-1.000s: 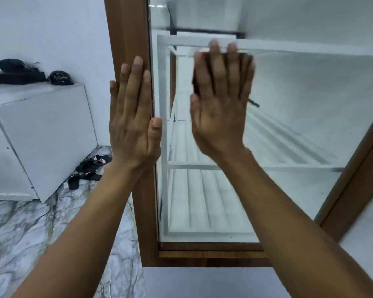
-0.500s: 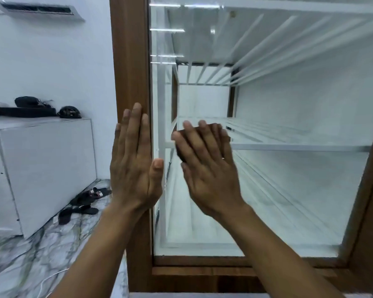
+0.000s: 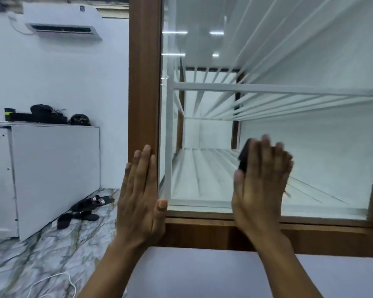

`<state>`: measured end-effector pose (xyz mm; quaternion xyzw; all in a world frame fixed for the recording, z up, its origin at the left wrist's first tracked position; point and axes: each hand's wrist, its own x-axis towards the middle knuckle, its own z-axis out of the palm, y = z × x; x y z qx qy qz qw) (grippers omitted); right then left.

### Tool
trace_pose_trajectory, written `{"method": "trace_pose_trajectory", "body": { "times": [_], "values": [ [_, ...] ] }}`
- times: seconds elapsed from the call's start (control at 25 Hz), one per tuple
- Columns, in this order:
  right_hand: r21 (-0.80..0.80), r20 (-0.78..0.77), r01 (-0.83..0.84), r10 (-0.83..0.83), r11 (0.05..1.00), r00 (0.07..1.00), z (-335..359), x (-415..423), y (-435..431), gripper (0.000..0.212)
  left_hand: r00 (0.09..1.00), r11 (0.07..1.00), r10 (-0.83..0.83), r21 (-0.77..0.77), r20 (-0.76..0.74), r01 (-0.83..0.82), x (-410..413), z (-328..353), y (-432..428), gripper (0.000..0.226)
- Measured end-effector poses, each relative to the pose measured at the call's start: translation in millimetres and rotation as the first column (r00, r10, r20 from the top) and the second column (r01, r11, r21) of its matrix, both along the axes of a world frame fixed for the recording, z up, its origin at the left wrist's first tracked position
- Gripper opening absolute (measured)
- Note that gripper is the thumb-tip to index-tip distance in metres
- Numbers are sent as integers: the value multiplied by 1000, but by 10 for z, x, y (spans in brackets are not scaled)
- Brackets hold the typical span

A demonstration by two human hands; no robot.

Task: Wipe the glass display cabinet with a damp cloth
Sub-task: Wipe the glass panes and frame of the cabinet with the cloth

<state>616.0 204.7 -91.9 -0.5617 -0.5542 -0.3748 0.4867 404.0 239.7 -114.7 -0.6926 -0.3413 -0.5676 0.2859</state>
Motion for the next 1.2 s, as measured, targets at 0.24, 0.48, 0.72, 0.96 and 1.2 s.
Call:
{"method": "trace_pose_trajectory", "body": {
  "times": [0.24,0.48,0.72,0.96,1.2],
  "values": [
    [-134,433,-116,163,984,886,-611,-947,2,63,1000,1000,-11,10,14,10,-74,-124,1,79],
    [-61,30,-56,58,997,998,-448,-304,-91,63,996,997,76,-9,-49,-77,-15,-139,15,76],
    [81,104,-77,69,994,992,290,-173,199,51,984,992,114,-31,-137,-119,-79,-50,-18,75],
    [81,311,-126,96,989,946,1143,-205,193,62,943,976,216,33,-254,-215,298,1427,-74,69],
    [222,-15,-75,81,972,997,3472,838,156,59,950,978,209,35,-233,-206,802,3395,-75,65]
  ]
}}
